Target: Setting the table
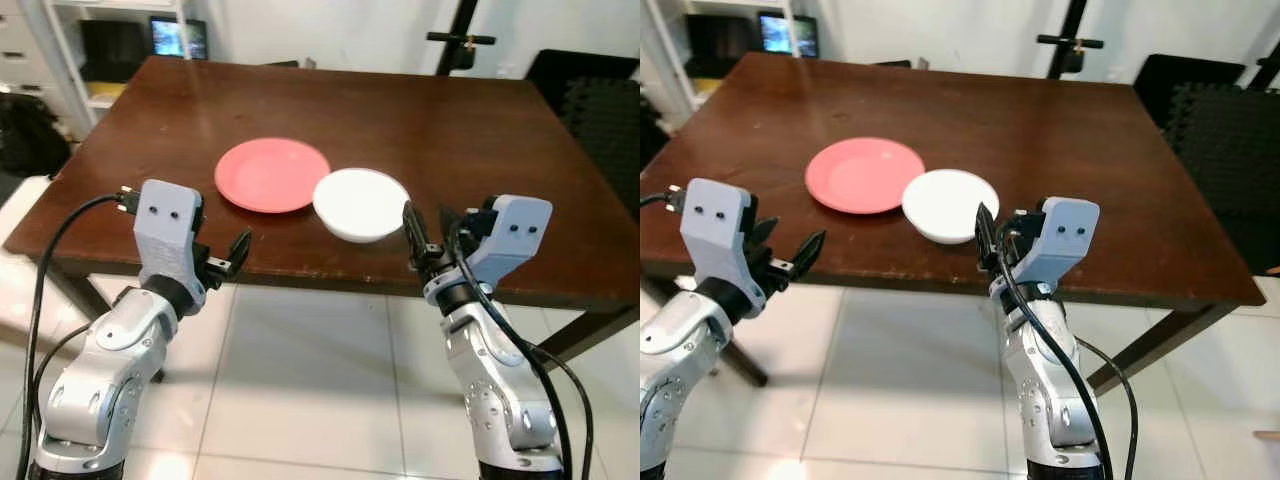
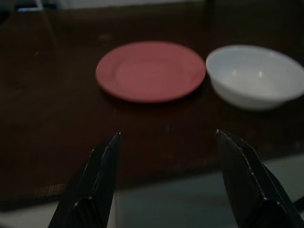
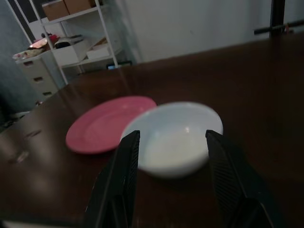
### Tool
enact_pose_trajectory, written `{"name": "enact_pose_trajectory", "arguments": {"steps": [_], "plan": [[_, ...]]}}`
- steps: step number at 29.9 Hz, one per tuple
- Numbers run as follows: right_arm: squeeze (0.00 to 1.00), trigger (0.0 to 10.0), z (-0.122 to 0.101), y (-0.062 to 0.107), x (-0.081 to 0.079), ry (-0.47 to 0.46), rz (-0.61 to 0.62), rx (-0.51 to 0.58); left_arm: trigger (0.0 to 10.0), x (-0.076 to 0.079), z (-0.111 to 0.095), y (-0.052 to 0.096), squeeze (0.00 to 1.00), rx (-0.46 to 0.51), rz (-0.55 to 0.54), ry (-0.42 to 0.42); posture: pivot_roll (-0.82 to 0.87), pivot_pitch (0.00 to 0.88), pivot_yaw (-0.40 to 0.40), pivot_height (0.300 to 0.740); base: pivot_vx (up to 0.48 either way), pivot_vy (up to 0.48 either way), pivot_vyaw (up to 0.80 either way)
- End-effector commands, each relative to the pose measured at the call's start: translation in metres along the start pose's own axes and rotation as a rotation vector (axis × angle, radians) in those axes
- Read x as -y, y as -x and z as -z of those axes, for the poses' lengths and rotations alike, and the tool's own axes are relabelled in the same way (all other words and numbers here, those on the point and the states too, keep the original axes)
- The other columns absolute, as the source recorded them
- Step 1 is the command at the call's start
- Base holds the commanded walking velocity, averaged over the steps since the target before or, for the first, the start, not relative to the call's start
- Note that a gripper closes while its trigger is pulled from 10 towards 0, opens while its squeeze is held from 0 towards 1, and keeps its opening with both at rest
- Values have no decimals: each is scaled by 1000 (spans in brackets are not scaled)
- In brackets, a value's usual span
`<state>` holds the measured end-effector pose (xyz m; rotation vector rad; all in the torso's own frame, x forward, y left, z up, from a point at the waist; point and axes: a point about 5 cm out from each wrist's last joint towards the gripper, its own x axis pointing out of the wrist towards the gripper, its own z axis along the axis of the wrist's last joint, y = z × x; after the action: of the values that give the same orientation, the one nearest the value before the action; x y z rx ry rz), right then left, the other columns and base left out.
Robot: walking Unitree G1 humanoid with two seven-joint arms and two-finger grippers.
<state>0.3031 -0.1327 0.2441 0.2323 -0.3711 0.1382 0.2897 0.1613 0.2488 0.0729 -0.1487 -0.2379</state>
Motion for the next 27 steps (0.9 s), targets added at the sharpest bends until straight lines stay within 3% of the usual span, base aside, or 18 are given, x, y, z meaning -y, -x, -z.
{"name": "enact_pose_trajectory", "arguments": {"steps": [1,19,27], "plan": [[0,10000,2,3,5,0,17,-7,10000,4,2,1,0,-6,21,0,94,186,44,740,-292,0,0],[0,10000,4,2,4,-5,11,-10,10000,4,1,-1,0,-1,28,-2,92,177,46,740,-274,0,0],[0,10000,4,2,4,-11,3,-10,10000,4,2,-1,0,-1,26,1,90,171,44,740,0,0,0]]}}
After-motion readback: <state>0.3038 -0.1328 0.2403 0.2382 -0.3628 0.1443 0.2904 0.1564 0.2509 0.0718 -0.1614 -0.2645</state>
